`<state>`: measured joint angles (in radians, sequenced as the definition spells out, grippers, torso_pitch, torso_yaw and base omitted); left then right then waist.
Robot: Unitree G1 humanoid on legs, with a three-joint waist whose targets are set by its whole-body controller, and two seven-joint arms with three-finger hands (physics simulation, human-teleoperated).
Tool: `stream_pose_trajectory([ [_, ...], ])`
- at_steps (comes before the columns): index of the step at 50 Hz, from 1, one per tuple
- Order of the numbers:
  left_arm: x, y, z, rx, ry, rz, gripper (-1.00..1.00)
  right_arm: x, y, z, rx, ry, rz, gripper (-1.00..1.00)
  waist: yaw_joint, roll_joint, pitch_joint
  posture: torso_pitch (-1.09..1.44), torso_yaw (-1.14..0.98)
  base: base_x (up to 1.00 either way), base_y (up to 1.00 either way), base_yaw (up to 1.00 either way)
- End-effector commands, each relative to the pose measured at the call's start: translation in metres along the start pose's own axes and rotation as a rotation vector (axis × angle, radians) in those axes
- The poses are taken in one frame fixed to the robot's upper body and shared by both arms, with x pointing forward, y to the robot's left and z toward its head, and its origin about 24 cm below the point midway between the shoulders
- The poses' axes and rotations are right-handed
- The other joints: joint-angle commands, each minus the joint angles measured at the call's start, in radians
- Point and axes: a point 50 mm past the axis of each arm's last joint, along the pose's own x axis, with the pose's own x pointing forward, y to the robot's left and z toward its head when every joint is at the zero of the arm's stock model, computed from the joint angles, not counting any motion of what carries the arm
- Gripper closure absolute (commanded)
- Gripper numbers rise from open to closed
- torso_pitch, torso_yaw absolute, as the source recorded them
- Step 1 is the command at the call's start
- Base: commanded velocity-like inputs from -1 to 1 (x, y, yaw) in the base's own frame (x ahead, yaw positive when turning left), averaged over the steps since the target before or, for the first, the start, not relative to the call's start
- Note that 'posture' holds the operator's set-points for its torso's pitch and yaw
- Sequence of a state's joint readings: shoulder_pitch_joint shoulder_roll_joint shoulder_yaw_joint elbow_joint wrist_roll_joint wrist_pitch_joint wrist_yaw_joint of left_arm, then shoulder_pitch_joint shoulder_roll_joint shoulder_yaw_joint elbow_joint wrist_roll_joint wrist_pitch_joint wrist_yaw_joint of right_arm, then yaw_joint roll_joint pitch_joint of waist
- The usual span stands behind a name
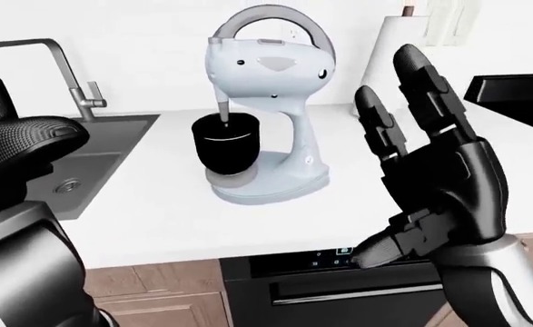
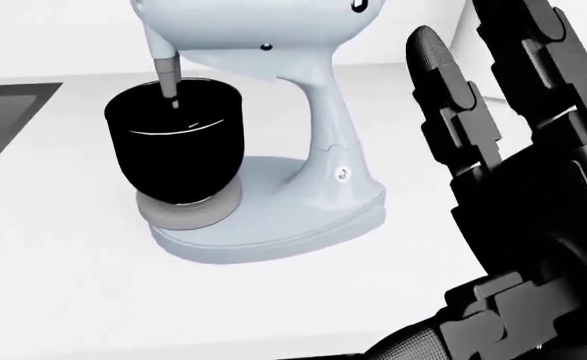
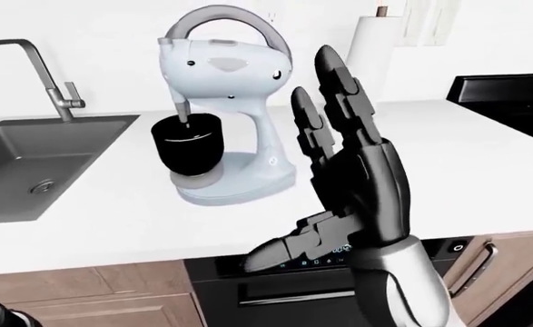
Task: Open the stand mixer head.
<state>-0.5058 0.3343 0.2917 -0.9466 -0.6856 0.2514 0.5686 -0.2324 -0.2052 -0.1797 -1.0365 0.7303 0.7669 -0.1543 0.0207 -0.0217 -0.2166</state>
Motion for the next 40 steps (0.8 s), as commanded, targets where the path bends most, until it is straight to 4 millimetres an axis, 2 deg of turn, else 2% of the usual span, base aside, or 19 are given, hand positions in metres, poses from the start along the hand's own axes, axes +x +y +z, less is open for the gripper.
stream_pose_trajectory([
  [1, 0.003, -0.003, 0.005, -0.006, -0.029, -0.018, -1.0, -0.001, 0.0, 0.004, -0.018, -0.025, 0.013, -1.0, -0.001, 0.002, -0.004, -0.29, 0.0, 0.0, 0.0, 0.0],
  [9, 0.003, -0.003, 0.004, -0.002, -0.031, -0.019, -1.0, 0.005, -0.007, 0.001, 0.041, 0.02, -0.02, -1.0, -0.004, 0.001, -0.001, -0.29, 0.0, 0.0, 0.0, 0.0],
  [16, 0.003, -0.002, 0.003, -0.002, -0.03, -0.017, -1.0, 0.013, -0.012, 0.0, 0.177, 0.074, -0.052, -1.0, -0.006, 0.0, 0.0, -0.29, 0.0, 0.0, 0.0, 0.0],
  [24, 0.003, -0.001, 0.004, 0.001, -0.033, -0.015, -1.0, 0.019, -0.013, -0.007, 0.195, 0.156, -0.042, -1.0, -0.007, -0.001, 0.002, -0.29, 0.0, 0.0, 0.0, 0.0],
  [31, 0.003, -0.001, 0.004, 0.0, -0.032, -0.012, -1.0, 0.014, -0.007, -0.016, 0.183, 0.208, -0.006, -1.0, -0.004, -0.004, 0.003, -0.29, 0.0, 0.0, 0.0, 0.0],
  [40, 0.003, 0.0, 0.004, 0.001, -0.033, -0.012, -1.0, 0.013, -0.01, -0.032, 0.186, 0.245, -0.014, -1.0, -0.002, -0.002, -0.001, -0.29, 0.0, 0.0, 0.0, 0.0],
])
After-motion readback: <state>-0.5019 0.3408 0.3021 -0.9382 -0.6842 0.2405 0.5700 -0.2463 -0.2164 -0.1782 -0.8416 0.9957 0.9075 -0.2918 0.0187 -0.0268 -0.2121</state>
